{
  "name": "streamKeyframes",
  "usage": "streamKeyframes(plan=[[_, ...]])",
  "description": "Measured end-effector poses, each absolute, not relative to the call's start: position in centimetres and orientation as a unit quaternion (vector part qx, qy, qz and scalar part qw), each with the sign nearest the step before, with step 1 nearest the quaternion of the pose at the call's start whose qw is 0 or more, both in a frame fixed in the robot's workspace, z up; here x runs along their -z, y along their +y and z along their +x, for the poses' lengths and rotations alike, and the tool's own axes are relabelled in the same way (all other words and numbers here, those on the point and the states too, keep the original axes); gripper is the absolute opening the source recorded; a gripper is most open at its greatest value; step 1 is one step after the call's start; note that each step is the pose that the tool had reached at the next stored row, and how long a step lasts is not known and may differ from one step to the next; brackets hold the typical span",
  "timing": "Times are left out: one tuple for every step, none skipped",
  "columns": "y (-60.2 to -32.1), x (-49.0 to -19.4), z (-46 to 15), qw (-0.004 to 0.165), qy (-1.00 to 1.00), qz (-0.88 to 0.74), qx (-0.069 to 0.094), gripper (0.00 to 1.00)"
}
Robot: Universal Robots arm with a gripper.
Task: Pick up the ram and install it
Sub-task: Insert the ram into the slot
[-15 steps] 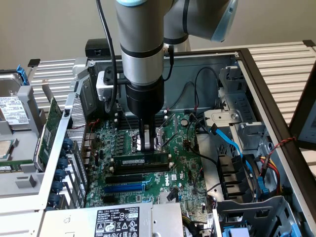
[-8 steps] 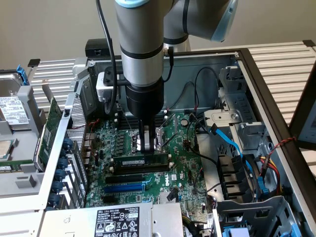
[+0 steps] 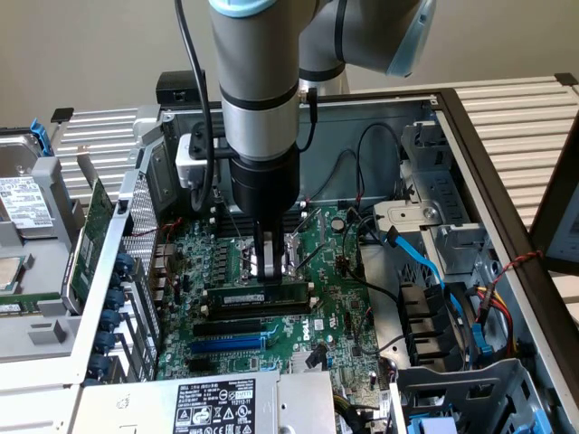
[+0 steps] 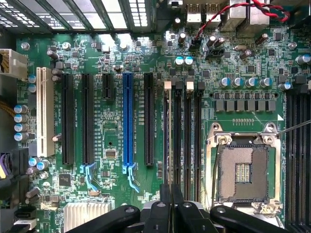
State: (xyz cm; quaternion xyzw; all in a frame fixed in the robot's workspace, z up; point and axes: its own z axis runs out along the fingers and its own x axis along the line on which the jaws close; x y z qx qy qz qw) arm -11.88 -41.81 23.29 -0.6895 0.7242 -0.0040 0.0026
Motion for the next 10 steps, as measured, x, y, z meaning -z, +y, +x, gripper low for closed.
streamKeyframes(plan=[[-41.81,-23.23,-11.88,0.003,0.724,-0.690,0.004,0.12],[-41.81,-23.21,-11.88,0.003,0.724,-0.690,0.004,0.12],[-41.81,-23.20,-11.88,0.003,0.724,-0.690,0.004,0.12],[-41.81,-23.19,-11.88,0.003,0.724,-0.690,0.004,0.12],[-41.81,-23.19,-11.88,0.003,0.724,-0.690,0.004,0.12],[-41.81,-23.17,-11.88,0.003,0.724,-0.690,0.004,0.12],[-41.81,-23.15,-11.88,0.003,0.724,-0.690,0.004,0.12],[-41.81,-23.13,-11.88,0.003,0.724,-0.690,0.004,0.12],[-41.81,-23.11,-11.88,0.003,0.724,-0.690,0.004,0.12],[-41.81,-23.08,-11.88,0.003,0.724,-0.690,0.004,0.12]])
